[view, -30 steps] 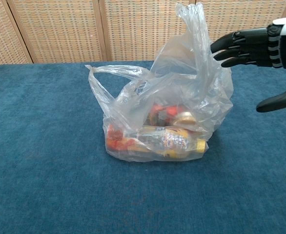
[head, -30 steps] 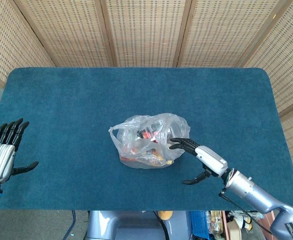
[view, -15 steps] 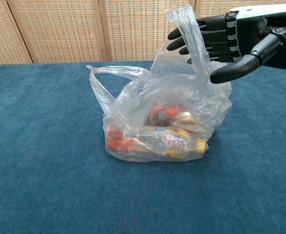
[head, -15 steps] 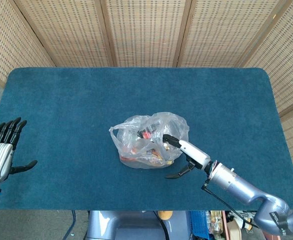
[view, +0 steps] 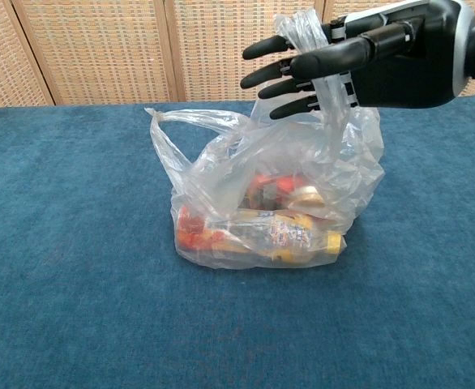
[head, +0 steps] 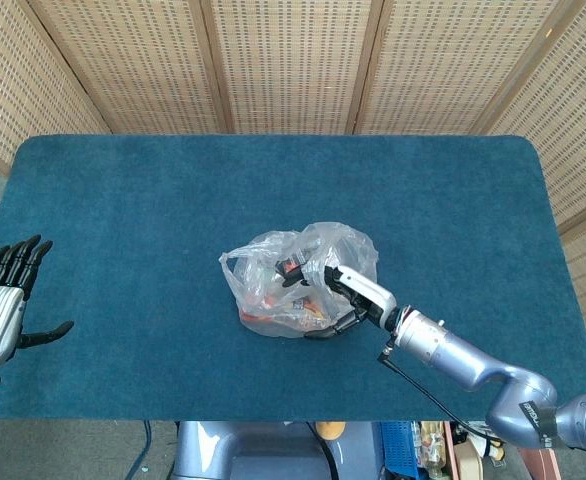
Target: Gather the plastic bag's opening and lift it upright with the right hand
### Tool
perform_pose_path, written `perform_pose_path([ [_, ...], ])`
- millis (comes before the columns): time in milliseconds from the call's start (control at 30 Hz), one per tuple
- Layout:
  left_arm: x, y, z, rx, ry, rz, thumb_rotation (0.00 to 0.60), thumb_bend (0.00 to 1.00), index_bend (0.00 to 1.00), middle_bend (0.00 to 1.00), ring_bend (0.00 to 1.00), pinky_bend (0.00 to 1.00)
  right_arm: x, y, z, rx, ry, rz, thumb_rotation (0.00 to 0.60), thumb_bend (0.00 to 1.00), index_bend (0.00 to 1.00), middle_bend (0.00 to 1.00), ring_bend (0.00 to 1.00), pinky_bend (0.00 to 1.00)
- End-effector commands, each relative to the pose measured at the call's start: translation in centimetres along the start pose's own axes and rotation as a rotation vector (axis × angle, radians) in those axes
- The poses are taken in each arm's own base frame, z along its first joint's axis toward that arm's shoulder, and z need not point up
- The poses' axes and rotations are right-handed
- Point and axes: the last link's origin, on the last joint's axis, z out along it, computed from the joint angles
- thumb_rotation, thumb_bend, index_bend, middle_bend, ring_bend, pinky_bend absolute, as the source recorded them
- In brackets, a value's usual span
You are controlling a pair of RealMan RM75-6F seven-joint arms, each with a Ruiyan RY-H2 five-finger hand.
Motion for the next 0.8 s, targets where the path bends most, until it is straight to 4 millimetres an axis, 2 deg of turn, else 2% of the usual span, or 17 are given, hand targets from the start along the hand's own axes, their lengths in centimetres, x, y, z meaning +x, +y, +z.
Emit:
perform_pose_path([
  [33,0.0,-0.1,0.1,0.002,0.000,-0.001,0.600,0.10,0.00,0.00,0.00,0.00,-0.4,-0.9,1.1,-0.034,-0.021,0.171,0.600,0.00,0.25,0.30,0.16,0.18],
  [133,0.0,-0.1,0.1,0.003,-0.001,-0.002,0.600,0.10,0.00,0.00,0.00,0.00,-0.5,-1.4,1.4,-0.036,-0.028,0.254,0.600,0.00,0.25,0.32,0.20,0.25],
  [200,0.0,-0.1,0.2,0.005,-0.002,-0.005,0.600,0.10,0.00,0.00,0.00,0.00,-0.6,-1.9,1.6,-0.039,-0.040,0.332,0.600,0.00,0.26,0.33,0.22,0.26],
  [433,0.2,-0.3,0.3,0.011,-0.002,-0.014,0.600,0.10,0.00,0.00,0.00,0.00,0.1,-2.5,1.4,-0.053,-0.074,0.365,0.600,0.00,0.29,0.35,0.28,0.30],
  [633,0.2,-0.3,0.3,0.011,-0.004,-0.016,0.600,0.10,0.00,0.00,0.00,0.00,0.7,-2.5,0.7,-0.072,-0.136,0.355,0.600,0.00,0.35,0.37,0.28,0.29],
  [800,0.1,-0.2,0.3,0.010,-0.006,-0.015,0.600,0.10,0.00,0.00,0.00,0.00,0.8,-2.6,0.4,-0.091,-0.216,0.336,0.600,0.00,0.35,0.37,0.23,0.19],
])
